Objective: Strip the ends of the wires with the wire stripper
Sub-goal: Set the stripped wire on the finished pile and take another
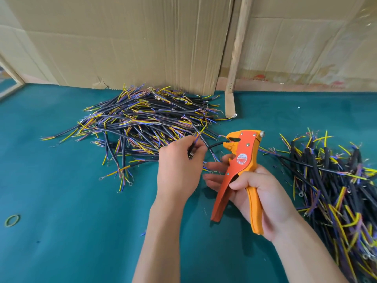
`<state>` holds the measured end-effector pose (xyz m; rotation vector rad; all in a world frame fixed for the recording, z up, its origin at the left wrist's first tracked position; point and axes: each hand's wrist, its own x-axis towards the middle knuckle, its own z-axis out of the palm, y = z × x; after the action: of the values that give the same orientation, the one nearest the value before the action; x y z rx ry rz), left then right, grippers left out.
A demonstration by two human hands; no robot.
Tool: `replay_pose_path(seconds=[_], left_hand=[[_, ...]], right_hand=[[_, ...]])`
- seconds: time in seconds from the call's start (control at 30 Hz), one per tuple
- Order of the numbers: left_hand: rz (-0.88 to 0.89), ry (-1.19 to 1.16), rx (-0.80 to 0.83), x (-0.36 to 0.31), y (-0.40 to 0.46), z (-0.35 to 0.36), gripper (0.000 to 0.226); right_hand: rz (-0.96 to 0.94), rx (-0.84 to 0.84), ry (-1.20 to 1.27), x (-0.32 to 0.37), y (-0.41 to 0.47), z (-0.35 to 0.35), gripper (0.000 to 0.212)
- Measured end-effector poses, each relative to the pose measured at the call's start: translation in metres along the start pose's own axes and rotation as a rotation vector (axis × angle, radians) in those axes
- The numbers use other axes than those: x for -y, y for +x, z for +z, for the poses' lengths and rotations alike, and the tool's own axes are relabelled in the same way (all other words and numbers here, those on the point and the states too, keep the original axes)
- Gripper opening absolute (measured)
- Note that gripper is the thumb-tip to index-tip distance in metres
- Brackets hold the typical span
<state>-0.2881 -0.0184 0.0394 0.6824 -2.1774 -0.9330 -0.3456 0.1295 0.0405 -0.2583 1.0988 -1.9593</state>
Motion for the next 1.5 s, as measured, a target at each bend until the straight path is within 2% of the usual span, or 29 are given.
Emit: replay_pose_path(seconds=[0.07, 0.2, 0.27, 0.33, 0.43, 0.53, 0.6, 0.67, 0.77, 0.9, 0.97, 1.07, 1.23, 1.4, 1.5], left_hand=[[0.021, -0.059, -0.102, -0.001, 0.001, -0.004, 0.013], [0.001, -0.184, -0.413, 0.003, 0.005, -0.025, 0.009], [-0.087, -0.291, -0.59, 0.012, 0.009, -0.04, 0.008], [-0.258, -0.309, -0.724, 0.023, 0.012, -0.054, 0.023], [-0.425, -0.184, -0.774, 0.029, 0.01, -0.056, 0.048], [-0.388, -0.236, -0.78, 0.022, 0.009, -0.053, 0.052], [-0.352, -0.478, -0.648, 0.013, 0.011, -0.045, 0.04], [-0.312, -0.706, -0.397, 0.001, 0.01, -0.035, 0.032], [-0.166, -0.645, -0.093, -0.011, 0.004, -0.016, 0.03], [-0.076, -0.527, 0.164, -0.017, -0.002, 0.002, 0.03], [-0.07, -0.455, 0.231, -0.017, -0.004, 0.007, 0.034], [-0.09, -0.447, 0.321, -0.017, -0.006, 0.01, 0.028], [-0.125, -0.474, 0.387, -0.018, -0.005, 0.009, 0.027], [-0.132, -0.516, 0.426, -0.02, -0.005, 0.012, 0.026], [-0.131, -0.56, 0.45, -0.02, -0.005, 0.012, 0.025]], right_hand=[[0.019, 0.019, 0.009, -0.001, 0.0, 0.001, 0.059], [0.081, 0.117, 0.092, -0.003, -0.003, 0.007, 0.056], [0.107, 0.142, 0.12, -0.006, -0.004, 0.01, 0.055], [0.124, 0.145, 0.122, -0.009, -0.004, 0.011, 0.057], [0.13, 0.134, 0.128, -0.011, -0.004, 0.011, 0.058], [0.128, 0.121, 0.13, -0.01, -0.004, 0.009, 0.059], [0.122, 0.116, 0.121, -0.008, -0.005, 0.008, 0.061], [0.104, 0.105, 0.115, -0.006, -0.005, 0.005, 0.061], [0.071, 0.081, 0.196, 0.003, -0.006, 0.0, 0.061], [-0.036, 0.039, 0.299, 0.013, -0.006, -0.006, 0.061], [-0.087, -0.022, 0.295, 0.016, -0.004, -0.009, 0.064], [-0.13, -0.077, 0.285, 0.021, -0.003, -0.014, 0.066], [-0.167, -0.09, 0.275, 0.023, -0.004, -0.017, 0.047], [-0.18, -0.071, 0.302, 0.022, -0.003, -0.015, 0.046], [-0.183, -0.059, 0.308, 0.022, -0.002, -0.015, 0.054]])
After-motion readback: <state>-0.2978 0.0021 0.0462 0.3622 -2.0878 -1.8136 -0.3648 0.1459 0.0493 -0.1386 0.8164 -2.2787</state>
